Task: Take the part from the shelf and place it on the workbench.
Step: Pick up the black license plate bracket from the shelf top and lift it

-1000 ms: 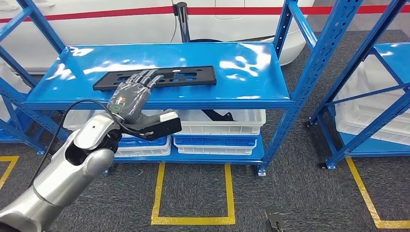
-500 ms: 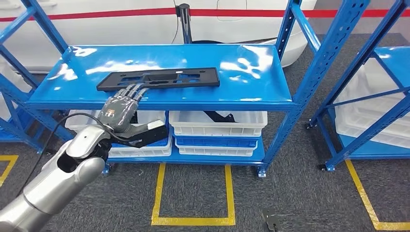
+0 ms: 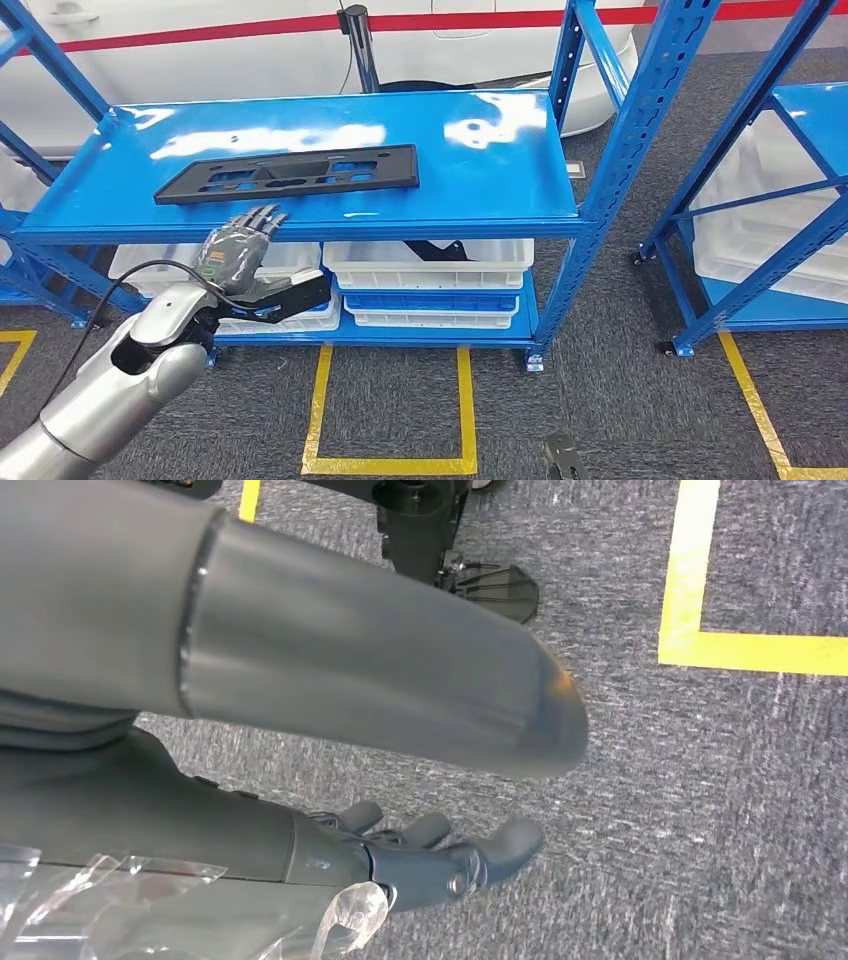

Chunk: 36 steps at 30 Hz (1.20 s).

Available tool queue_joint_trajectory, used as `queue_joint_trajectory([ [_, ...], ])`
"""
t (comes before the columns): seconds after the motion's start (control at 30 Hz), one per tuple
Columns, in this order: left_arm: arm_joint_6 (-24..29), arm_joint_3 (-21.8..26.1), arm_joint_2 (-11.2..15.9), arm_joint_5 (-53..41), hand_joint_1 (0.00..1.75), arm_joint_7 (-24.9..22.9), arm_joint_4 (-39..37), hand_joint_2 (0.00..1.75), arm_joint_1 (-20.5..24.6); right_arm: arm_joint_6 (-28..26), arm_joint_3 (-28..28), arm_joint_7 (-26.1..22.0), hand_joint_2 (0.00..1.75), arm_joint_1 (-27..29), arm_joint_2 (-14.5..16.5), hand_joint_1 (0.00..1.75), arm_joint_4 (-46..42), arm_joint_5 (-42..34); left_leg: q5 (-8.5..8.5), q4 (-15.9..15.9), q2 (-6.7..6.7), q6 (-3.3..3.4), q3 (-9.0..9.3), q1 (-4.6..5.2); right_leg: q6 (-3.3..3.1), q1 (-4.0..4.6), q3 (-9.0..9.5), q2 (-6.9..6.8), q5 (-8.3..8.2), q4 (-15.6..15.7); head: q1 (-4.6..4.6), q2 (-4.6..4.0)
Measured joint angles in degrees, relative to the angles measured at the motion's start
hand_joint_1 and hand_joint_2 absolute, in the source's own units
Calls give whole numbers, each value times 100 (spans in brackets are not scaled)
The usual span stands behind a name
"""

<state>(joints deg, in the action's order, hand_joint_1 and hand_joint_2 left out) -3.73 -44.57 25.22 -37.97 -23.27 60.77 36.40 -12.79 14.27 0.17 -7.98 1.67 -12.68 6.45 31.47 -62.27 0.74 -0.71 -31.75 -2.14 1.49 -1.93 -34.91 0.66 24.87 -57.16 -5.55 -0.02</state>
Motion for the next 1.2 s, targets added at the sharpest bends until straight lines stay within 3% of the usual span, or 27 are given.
queue_joint_trajectory([
  [0.07, 1, 22, 24, 1, 0, -3, -24, 0, -72, 1, 16, 0, 0, 7, -1, 0, 6, 8, 201, -837, -6, 45, -548, 47, -56, 43, 48, 1, 48, 0, -4, 0],
  [0.1, 2, 37, 31, 2, 0, -3, -38, 0, -123, 1, 26, -2, 0, 10, -1, 0, 9, 14, 160, -1029, -6, 84, -736, 76, -80, 72, 88, 7, 81, 0, -4, 0],
  [0.13, 2, 54, 39, 2, 0, -5, -50, 0, -166, 1, 37, -4, 0, 12, -1, 0, 11, 20, -1, -982, -6, 139, -814, 111, -98, 102, 140, 14, 117, 0, -4, 0],
  [0.17, 3, 70, 49, 0, 0, -9, -59, 0, -193, 1, 46, -6, 0, 13, -1, 0, 12, 24, -245, -740, -6, 208, -794, 151, -111, 133, 201, 19, 156, 1, -4, 0],
  [0.23, 4, 109, 91, -13, 0, -30, -70, 0, -205, 7, 61, -23, 0, 10, 7, 0, 13, 22, -767, 26, -14, 400, -574, 256, -119, 189, 323, 19, 235, 13, 1, 0],
  [0.3, 5, 138, 139, -38, 0, -54, -74, 0, -209, 24, 66, -58, 0, 3, 11, 0, 15, 12, -965, 505, -29, 536, -393, 334, -98, 198, 374, 20, 283, 38, 0, 0],
  [0.33, 5, 151, 154, -50, 0, -60, -75, 0, -212, 33, 66, -77, 0, -1, 10, 0, 15, 8, -934, 556, -35, 553, -354, 350, -78, 195, 376, 17, 293, 54, 0, 0],
  [0.4, 7, 185, 163, -72, 0, -62, -73, 0, -216, 42, 72, -96, 0, -12, -4, 0, 16, 5, -914, 689, -34, 522, -277, 325, -30, 200, 392, 1, 328, 61, -3, 0],
  [0.47, 10, 220, 164, -120, 0, -63, -71, 0, -223, 52, 81, -103, 0, -21, -8, 0, 17, 6, -916, 791, -36, 498, -185, 273, 34, 209, 312, -21, 455, -157, 10, 0],
  [0.53, 12, 233, 163, -178, 0, -66, -70, 0, -227, 58, 88, -98, 0, -18, -8, 0, 19, 7, -899, 818, -40, 501, -136, 256, 83, 192, 46, -28, 666, -663, 25, 0],
  [0.6, 13, 231, 160, -232, 0, -64, -67, 0, -241, 63, 97, -86, 0, -13, -8, 0, 21, 7, -867, 816, -38, 498, -108, 252, 116, 165, -350, -29, 848, -1296, 28, 0],
  [0.63, 16, 229, 158, -262, 0, -62, -61, 0, -251, 66, 105, -75, 0, -10, -8, 0, 22, 7, -845, 814, -35, 488, -85, 247, 132, 150, -503, -30, 845, -1490, 28, 0],
  [0.67, 25, 228, 157, -295, 0, -55, -50, 0, -260, 70, 117, -68, 0, -7, -8, 0, 22, 7, -817, 813, -31, 473, -52, 237, 147, 136, -571, -30, 739, -1501, 28, 0],
  [0.73, 69, 229, 157, -364, 0, -22, 1, 0, -263, 76, 139, -49, 0, -3, -9, 0, 22, 7, -747, 803, -23, 421, 39, 212, 172, 111, -360, -31, 255, -857, 28, 0],
  [0.8, 111, 230, 156, -463, 0, 22, 90, 0, -238, 83, 152, -40, 0, -2, -8, 0, 22, 5, -673, 777, -22, 352, 98, 215, 154, 107, -55, -21, -62, -136, 26, 0],
  [0.83, 119, 229, 151, -521, 0, 39, 150, 0, -216, 85, 157, -37, 0, -4, -8, 0, 22, 4, -648, 767, -21, 322, 105, 224, 121, 113, 20, -15, -100, 38, 24, 1],
  [0.97, 116, 231, 129, -671, 0, 54, 422, 0, -145, 87, 169, -32, 0, -11, 2, 0, 21, -1, -553, 677, -30, 226, 72, 208, -43, 119, 54, -6, -62, 94, 16, 1],
  [1.03, 115, 232, 122, -704, 0, 55, 534, 0, -111, 86, 172, -32, 0, -8, 7, 0, 20, -3, -302, 167, -41, 164, -174, 187, -93, 100, 72, -4, -51, 102, 8, 0],
  [1.1, 103, 225, 104, -761, 0, 69, 632, 0, -93, 86, 173, -29, 0, -6, 7, 0, 21, -3, -3, -659, -41, 122, -615, 173, -120, 100, 82, -1, -31, 101, 4, 1],
  [1.13, 97, 219, 93, -790, 0, 84, 679, 0, -94, 86, 174, -28, 0, -6, 7, 0, 21, -3, 48, -940, -41, 114, -794, 169, -126, 101, 93, 0, -19, 101, 4, 2],
  [1.17, 91, 212, 80, -815, 0, 99, 726, 0, -95, 86, 174, -26, 0, -6, 7, 0, 21, -4, -7, -1015, -42, 117, -877, 167, -128, 102, 113, 1, -3, 100, 3, 2],
  [1.2, 87, 208, 71, -833, 0, 110, 770, 0, -91, 86, 175, -26, 0, -6, 7, 0, 20, -5, -169, -839, -42, 130, -835, 166, -123, 102, 144, 3, 17, 100, 3, 1],
])
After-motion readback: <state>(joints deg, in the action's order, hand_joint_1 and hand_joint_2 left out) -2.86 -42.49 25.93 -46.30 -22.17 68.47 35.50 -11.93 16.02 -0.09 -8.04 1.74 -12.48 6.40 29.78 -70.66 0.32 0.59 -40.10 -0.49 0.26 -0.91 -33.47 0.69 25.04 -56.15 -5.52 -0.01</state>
